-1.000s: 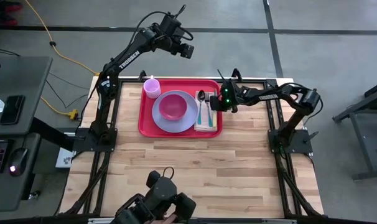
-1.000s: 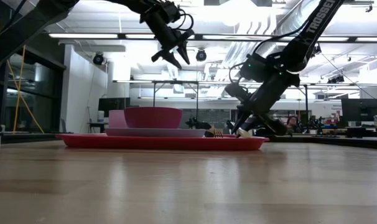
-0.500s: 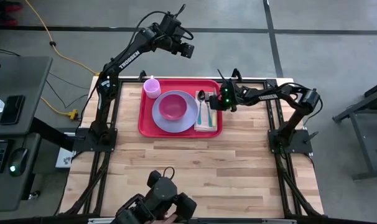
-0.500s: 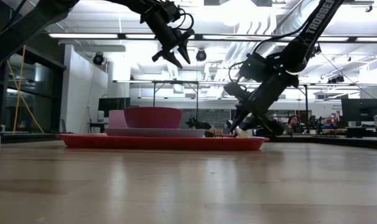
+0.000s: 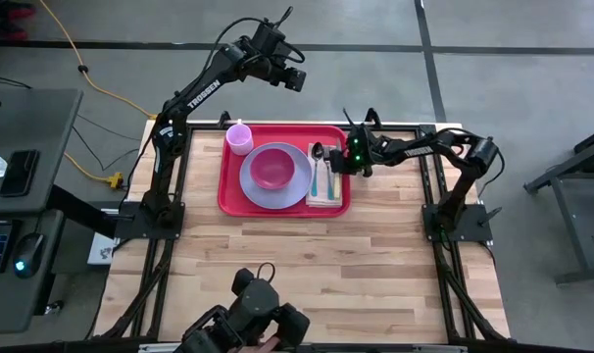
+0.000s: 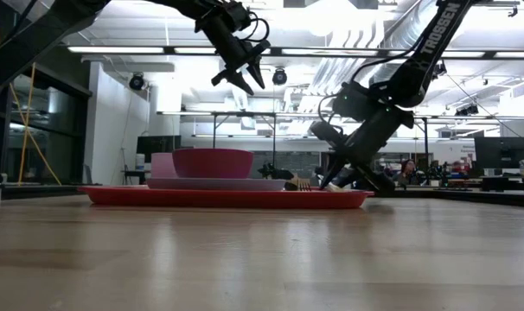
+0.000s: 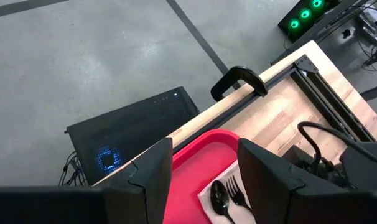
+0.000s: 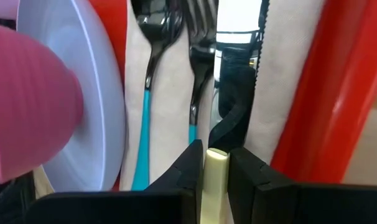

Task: Set up tray
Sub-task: Put the yellow knife on the brown napkin

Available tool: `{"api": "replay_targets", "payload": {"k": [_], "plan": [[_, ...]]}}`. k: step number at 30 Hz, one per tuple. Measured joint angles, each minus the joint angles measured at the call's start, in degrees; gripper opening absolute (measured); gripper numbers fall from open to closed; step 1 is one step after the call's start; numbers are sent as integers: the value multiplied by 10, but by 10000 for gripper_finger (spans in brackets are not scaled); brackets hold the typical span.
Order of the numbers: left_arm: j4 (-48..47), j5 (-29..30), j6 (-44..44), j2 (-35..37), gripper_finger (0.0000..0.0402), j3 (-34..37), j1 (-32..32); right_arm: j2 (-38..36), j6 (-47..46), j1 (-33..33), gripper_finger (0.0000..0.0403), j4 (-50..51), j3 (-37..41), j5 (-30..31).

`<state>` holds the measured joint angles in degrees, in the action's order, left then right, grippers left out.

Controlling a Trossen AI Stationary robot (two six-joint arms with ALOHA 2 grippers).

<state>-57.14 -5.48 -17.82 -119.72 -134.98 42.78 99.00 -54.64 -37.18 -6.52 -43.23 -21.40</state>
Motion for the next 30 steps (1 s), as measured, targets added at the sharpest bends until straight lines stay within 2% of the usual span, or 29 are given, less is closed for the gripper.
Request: {"api": "replay_targets", "payload": {"k": [30], "plan": [[2,1,10,0,211,0,0,0,4,0,53,1,0,-2]]}}
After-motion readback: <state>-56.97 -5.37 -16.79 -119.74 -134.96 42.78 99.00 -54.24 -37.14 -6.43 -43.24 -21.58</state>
